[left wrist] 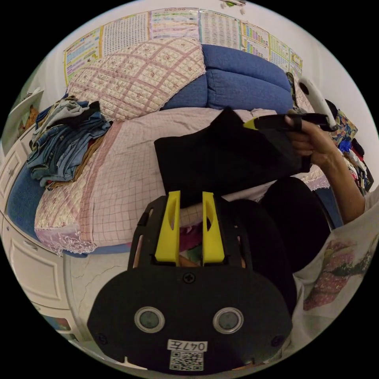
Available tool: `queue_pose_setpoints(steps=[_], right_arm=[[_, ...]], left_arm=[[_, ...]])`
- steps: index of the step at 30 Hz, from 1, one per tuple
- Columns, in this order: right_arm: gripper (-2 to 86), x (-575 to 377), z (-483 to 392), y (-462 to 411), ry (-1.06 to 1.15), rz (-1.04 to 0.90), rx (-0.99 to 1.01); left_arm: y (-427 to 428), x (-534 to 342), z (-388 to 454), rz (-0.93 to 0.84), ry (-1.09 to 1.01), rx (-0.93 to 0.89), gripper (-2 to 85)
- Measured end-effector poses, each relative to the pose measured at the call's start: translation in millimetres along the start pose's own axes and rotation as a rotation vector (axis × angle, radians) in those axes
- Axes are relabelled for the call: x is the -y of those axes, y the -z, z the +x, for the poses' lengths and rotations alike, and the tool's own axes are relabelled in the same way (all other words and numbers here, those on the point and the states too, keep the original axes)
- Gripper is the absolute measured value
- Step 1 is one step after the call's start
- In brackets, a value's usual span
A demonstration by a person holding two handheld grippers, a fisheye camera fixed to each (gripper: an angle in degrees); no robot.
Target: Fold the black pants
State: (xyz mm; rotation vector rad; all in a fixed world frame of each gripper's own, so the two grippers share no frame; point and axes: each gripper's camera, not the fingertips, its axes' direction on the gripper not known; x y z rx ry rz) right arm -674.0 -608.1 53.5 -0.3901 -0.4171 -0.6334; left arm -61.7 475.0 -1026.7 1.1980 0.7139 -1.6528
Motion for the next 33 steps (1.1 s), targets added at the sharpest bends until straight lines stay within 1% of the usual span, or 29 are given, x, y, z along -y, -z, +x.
queue_pose_setpoints(steps=[2,3,5,8,10,16,20,22,26,30,33], right_arm=[[1.0,-48.4,55.4,-5.8,-0.135,-0.029,-0.099],[1.4,-60.6,67.1,-7.6,-0.16,-0.04,-0.107],[3.6,-108.2,105.2,-8.6,-0.242,-0.008,-0.025],[3.9,-153.5,129.4,-11.9,-0.267,0.089,0.076],[3.9,-169.5,135.6,-22.5,-0.255,0.106,0.103],[4.2,-200.5,142.4,-90.6,-0.214,-0.024,0.146],[4.3,-231.8,153.4,-141.7,-0.242,-0.098,0.14],[4.2,-245.9,153.8,-156.5,-0.236,-0.099,0.169],[1.3,-278.0,148.7,-178.7,-0.202,-0.11,0.092],[0.1,-306.8,138.9,-183.5,-0.15,-0.068,0.063],[-0.1,-331.2,127.2,-186.4,-0.108,-0.037,-0.012]], left_arm=[[9.4,-6.0,-20.3,0.009,0.01,-0.036,8.4],[12.3,-7.6,-26.0,0.013,0.017,-0.047,8.3],[26.7,-13.0,-47.7,0.043,0.043,-0.087,8.2],[40.8,-14.9,-72.3,0.07,0.065,-0.119,8.0],[46.2,-13.0,-84.6,0.081,0.074,-0.125,7.9],[54.8,5.2,-109.7,0.071,0.058,-0.128,7.7],[51.1,14.7,-120.8,0.034,0.059,-0.144,7.6],[50.1,17.1,-122.6,0.017,0.061,-0.146,7.6],[59.9,24.2,-124.4,0.016,0.067,-0.16,7.5],[72.4,36.4,-120.1,0.014,0.054,-0.158,7.5],[84.8,49.7,-110.5,0.026,0.031,-0.153,7.3]])
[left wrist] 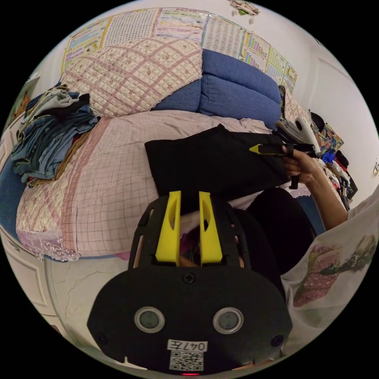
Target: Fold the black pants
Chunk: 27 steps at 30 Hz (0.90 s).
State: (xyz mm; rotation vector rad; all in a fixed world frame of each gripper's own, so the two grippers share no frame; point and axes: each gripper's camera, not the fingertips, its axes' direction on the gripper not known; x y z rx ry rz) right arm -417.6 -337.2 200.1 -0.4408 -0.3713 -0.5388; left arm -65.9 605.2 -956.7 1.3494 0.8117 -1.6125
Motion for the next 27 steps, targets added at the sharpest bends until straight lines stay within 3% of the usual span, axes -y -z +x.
queue_pose_setpoints(steps=[10,13,15,17,19,22,27], right_arm=[[1.7,-100.7,-1.1,-51.8,-0.027,-0.034,-0.047],[4.3,-151.4,-2.4,-15.9,-0.051,0.162,0.005],[4.7,-198.7,3.6,18.5,-0.123,0.341,-0.044],[4.0,-279.8,24.3,60.4,-0.33,0.565,-0.157],[3.8,-340.9,41.0,83.0,-0.486,0.662,-0.252],[4.5,-414.7,61.5,100.7,-0.673,0.671,-0.333],[5.9,-457.8,75.4,98.0,-0.761,0.616,-0.177]], left_arm=[[17.5,39.1,21.2,-0.014,0.024,-0.023,7.1],[34.3,53.5,31.8,0.003,0.016,-0.024,7.1],[47.2,62.4,39.8,0.021,0.004,-0.022,7.0],[61.3,73.9,47.5,0.041,0.003,-0.025,7.0],[67.0,82.7,50.7,0.042,0.011,-0.033,7.0],[70.2,97.6,55.1,0.025,0.034,-0.037,6.9],[81.5,125.0,71.8,0.008,0.051,-0.04,6.8]])
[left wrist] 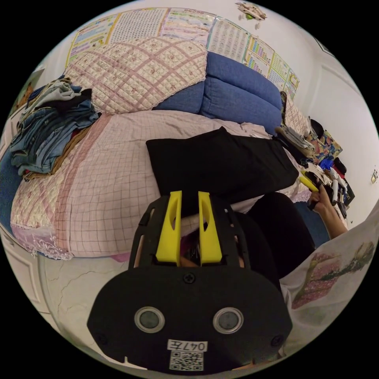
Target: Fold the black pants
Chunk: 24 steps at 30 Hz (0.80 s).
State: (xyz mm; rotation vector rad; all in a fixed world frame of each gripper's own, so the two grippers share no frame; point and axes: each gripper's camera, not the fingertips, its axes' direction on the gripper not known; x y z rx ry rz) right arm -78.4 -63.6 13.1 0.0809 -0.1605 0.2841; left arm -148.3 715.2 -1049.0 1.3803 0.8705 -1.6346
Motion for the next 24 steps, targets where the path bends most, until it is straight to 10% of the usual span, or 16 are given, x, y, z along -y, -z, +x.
queue_pose_setpoints(steps=[16,24], right_arm=[[3.7,17.8,-52.8,46.0,-0.214,-0.105,0.098],[-0.5,82.6,-203.9,82.8,0.03,-0.025,-0.011]], left_arm=[[82.6,100.3,52.4,-0.004,-0.009,-0.028,6.6],[160.6,149.8,55.0,0.057,-0.001,-0.009,6.5]])
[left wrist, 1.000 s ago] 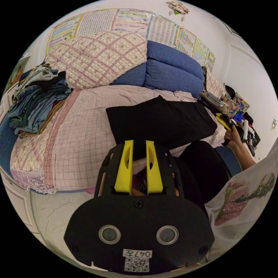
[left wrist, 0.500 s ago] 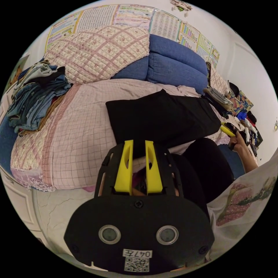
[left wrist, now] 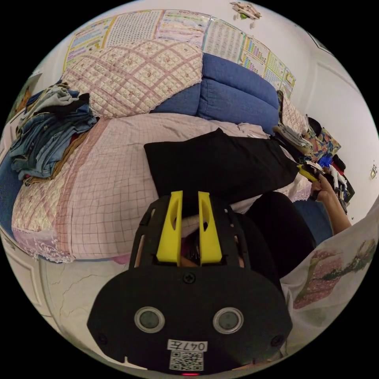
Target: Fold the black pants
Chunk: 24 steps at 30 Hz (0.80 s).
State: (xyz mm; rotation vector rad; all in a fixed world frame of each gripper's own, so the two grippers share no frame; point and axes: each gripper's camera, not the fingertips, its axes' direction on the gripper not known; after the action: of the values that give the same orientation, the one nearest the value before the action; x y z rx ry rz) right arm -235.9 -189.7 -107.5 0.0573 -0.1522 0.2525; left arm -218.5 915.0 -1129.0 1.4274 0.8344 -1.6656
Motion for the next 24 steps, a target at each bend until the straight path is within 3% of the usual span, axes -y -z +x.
queue_pose_setpoints(steps=[7,12,14,17,24], right_arm=[[0.0,43.0,-312.2,-9.4,0.738,0.035,0.098],[0.0,-4.8,-488.5,-55.0,1.163,-0.046,0.259],[0.0,-38.2,-548.4,-86.3,1.345,-0.172,0.279],[0.0,-66.6,-595.3,-121.0,1.517,-0.329,0.222],[0.1,0.7,-676.5,-109.6,1.491,-0.28,0.259]], left_arm=[[74.0,33.3,-56.4,0.082,0.167,-0.094,7.2],[129.7,47.1,-95.8,0.134,0.263,-0.151,7.7],[155.7,47.8,-122.8,0.173,0.327,-0.241,8.2],[182.1,46.7,-159.0,0.229,0.412,-0.407,10.2],[232.1,75.8,-185.2,0.234,0.405,-0.455,13.3]])
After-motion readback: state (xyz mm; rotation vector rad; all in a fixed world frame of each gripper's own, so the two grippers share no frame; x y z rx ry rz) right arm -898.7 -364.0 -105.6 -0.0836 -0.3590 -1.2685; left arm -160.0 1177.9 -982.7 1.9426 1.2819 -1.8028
